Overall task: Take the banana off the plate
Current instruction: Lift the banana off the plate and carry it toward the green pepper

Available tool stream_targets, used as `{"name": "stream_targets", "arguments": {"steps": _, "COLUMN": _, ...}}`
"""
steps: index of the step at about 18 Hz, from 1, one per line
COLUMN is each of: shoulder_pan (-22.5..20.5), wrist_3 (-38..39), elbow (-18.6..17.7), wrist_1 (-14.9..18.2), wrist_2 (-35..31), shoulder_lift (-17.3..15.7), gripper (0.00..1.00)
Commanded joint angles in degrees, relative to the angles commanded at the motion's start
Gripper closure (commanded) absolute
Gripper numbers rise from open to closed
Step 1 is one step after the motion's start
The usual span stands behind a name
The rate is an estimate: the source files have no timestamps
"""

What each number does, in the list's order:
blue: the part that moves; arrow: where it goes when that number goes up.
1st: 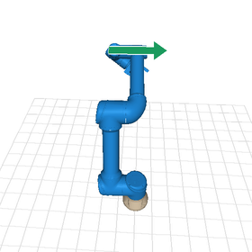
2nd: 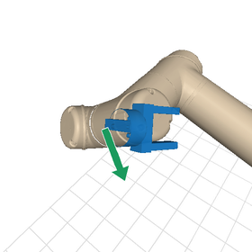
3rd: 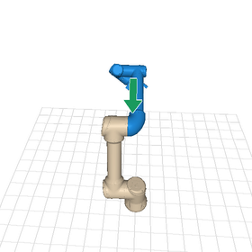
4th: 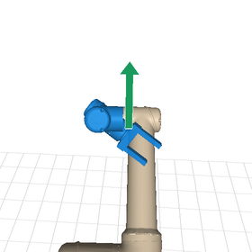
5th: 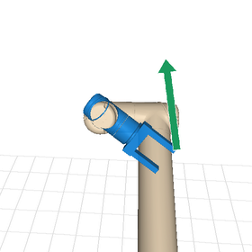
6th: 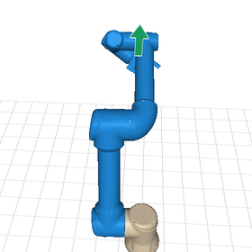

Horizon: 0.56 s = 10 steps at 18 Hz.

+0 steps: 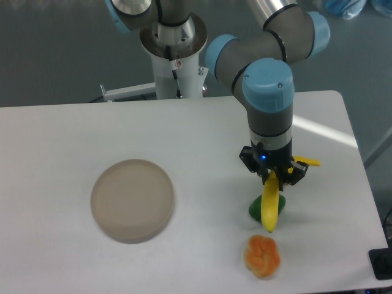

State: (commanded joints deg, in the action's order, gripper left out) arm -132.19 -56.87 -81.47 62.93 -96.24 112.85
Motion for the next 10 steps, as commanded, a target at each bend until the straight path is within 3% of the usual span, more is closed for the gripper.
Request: {"name": "stream_targets", "arguments": {"steps": 10, "shoulder_pan": 0.26, "wrist_3": 0.00, "elbow": -0.26, "wrist_1": -0.44, "wrist_2": 0.00, "shoulder_lift": 0.18, "gripper": 0.79}}
